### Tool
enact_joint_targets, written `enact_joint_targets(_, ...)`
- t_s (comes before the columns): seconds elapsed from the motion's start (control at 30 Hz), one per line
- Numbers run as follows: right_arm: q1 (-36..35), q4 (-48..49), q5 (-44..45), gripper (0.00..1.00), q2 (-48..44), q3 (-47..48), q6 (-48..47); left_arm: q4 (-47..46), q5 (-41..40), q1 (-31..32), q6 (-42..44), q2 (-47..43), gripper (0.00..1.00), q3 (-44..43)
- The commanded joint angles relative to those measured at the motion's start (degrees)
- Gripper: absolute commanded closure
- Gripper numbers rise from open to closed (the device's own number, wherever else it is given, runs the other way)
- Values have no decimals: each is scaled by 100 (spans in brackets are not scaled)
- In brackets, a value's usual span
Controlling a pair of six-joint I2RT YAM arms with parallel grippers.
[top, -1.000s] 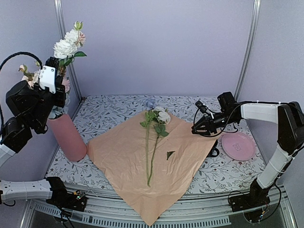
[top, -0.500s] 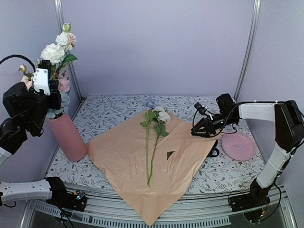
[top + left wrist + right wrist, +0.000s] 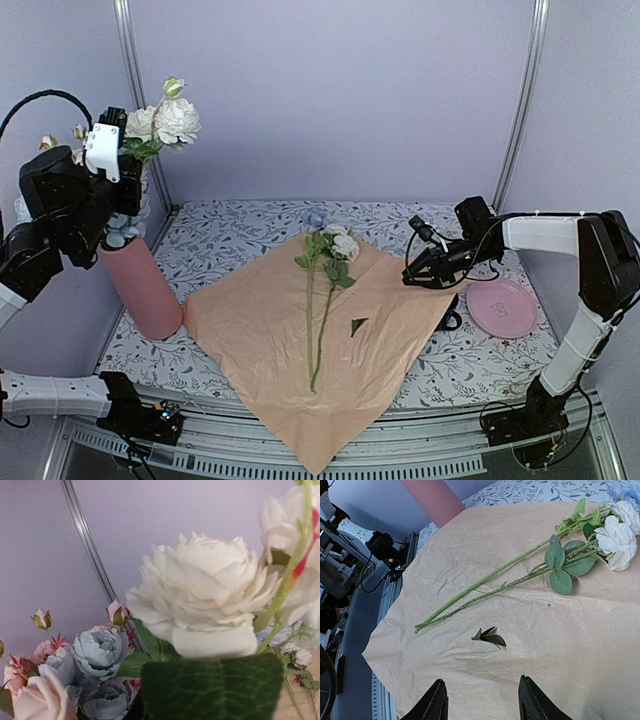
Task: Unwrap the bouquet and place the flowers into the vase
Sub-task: Place the fake flower in the vase, then place the fake flower on the flattened wrapping paper.
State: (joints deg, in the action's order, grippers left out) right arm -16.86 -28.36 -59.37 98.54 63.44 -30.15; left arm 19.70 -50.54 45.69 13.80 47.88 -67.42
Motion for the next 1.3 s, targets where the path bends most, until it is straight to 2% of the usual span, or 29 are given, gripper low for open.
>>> enact_joint_targets(0.0, -12, -127, -209, 50, 36, 175, -135, -273, -127, 37, 166, -133, 92, 254)
enact_joint_targets(0.2, -10, -156, -259, 50, 64, 194, -158, 163, -104, 15, -221, -247, 100, 360)
enact_joint_targets(0.4, -9, -168, -272, 50, 81, 202, -158, 740, -34, -210, -698, -282, 100, 499)
enact_joint_targets(0.6, -10, -172, -284, 50, 58, 204, -149, 1103, 517, -711, -1136, -361, 100, 754)
enact_joint_targets(0.77, -10, -175, -301, 50, 49, 193, -145, 1297, 708, -794, -1347, -385, 100, 712)
enact_joint_targets(0.93, -10, -179, -308, 50, 51, 192, -142, 1538, 1164, -781, -1459, -299, 100, 425)
enact_joint_targets(1.1, -14, -170, -312, 50, 94, 191, -149, 1936, 2002, -734, -1398, 44, 100, -85)
enact_joint_targets(1.13, -11, -173, -317, 49, 111, 192, -142, 2004, 2141, -688, -1382, 138, 98, -174)
enact_joint_targets(1.2, -10, -178, -313, 49, 126, 197, -140, 2095, 2281, -496, -1329, 309, 87, -300)
enact_joint_targets(1.27, -10, -172, -305, 48, 122, 204, -140, 2080, 2478, -280, -1165, 437, 82, -340)
